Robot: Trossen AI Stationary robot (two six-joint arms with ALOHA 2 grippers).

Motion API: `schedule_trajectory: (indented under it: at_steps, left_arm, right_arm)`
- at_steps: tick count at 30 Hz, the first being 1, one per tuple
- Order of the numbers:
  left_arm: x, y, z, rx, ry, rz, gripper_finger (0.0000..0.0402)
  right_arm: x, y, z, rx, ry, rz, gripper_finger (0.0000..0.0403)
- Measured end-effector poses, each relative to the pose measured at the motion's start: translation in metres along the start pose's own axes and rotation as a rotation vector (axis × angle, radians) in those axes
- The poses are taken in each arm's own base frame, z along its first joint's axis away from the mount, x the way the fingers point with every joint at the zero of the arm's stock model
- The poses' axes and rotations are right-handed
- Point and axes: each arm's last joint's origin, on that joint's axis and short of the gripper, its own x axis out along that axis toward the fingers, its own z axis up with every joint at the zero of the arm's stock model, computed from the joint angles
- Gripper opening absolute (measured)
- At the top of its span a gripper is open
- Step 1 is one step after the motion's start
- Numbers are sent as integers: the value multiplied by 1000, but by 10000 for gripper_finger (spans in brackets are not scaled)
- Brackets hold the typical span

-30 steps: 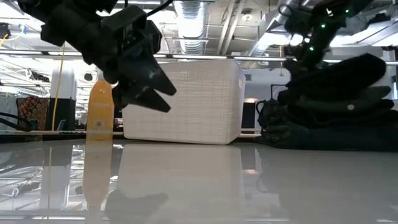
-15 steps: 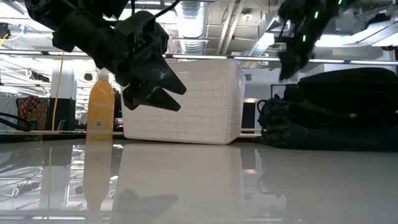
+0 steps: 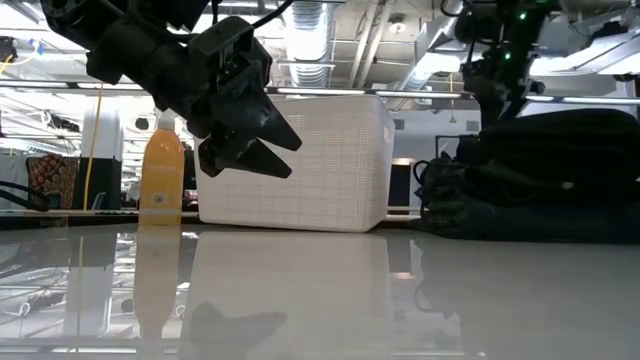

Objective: Fold laundry
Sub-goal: Stack the black shirt on top of the green polo

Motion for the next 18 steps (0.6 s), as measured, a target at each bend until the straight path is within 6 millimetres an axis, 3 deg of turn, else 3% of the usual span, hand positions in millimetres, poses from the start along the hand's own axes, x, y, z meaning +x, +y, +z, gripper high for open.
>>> schedule_trajectory:
  at_steps: [2,4,9,18]
  left_arm:
    - [0,-1,-1,0,4,-8,242]
    - [-1,-3,-2,3,9,-16,242]
    - [-1,-3,-2,5,13,-17,242]
    - [0,-1,-1,4,9,-10,242]
  right_arm:
    - [7,3,0,2,24,9,225]
    - [13,5,0,-6,60,15,192]
    - [18,7,0,-60,93,9,28]
    - [8,6,19,-289,-72,-150,21]
